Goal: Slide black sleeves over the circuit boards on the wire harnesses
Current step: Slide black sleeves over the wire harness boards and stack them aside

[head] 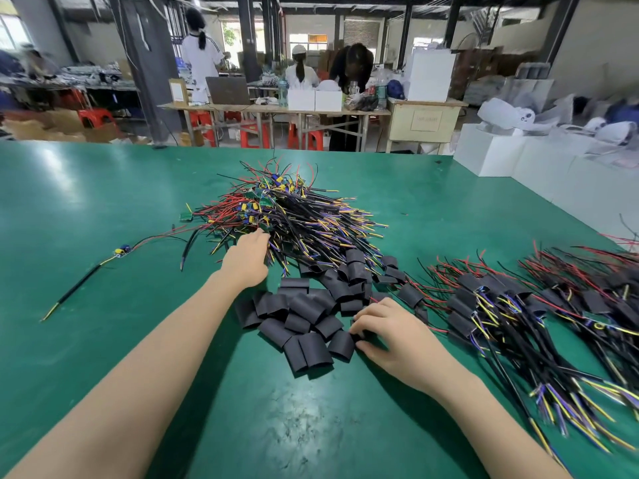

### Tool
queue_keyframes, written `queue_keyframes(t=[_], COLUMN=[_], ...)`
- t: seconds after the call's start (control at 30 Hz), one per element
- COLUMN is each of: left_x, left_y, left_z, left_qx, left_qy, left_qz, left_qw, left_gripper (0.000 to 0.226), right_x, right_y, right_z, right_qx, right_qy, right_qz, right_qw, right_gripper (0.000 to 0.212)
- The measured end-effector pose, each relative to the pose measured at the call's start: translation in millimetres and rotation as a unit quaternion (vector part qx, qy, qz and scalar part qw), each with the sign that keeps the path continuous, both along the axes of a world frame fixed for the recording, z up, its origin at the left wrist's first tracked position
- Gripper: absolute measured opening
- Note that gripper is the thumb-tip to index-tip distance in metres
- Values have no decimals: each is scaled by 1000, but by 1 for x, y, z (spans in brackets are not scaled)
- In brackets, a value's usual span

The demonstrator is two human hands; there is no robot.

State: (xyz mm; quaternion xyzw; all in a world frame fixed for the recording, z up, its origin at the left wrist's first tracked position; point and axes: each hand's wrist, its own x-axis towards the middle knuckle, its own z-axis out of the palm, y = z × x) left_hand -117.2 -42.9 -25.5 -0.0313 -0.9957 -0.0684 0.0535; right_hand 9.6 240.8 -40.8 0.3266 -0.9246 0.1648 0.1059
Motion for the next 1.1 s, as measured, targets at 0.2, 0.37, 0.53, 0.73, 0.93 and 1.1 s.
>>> queue_keyframes(t=[0.2,0.37,0.53,0.73,0.93,1.1], left_x=[-5,-8,-8,-3,4,17], left_y=[-12,-14,-25,-31,-41,-40], left_z=[-5,-7,-5,-13,-16,4], left_qx=[-135,-137,-89,-49,6,318], left_qy=[47,78,46,54,130,154], left_qz=[-15,-31,-50,-56,-99,-65], left_qw=[990,987,994,996,986,933], left_gripper=[72,51,24,37,18,14], right_x=[-1,0,1,0,-1,1], right_y=[1,2,6,6,13,13], right_z=[-2,0,3,5,10,13], right_qx=[7,11,15,17,28,4], right_qy=[-8,-13,-14,-22,-21,-33], right_qz=[-31,-62,-72,-76,-95,-109], right_qw=[999,998,997,997,995,994], right_gripper=[43,40,25,40,38,41])
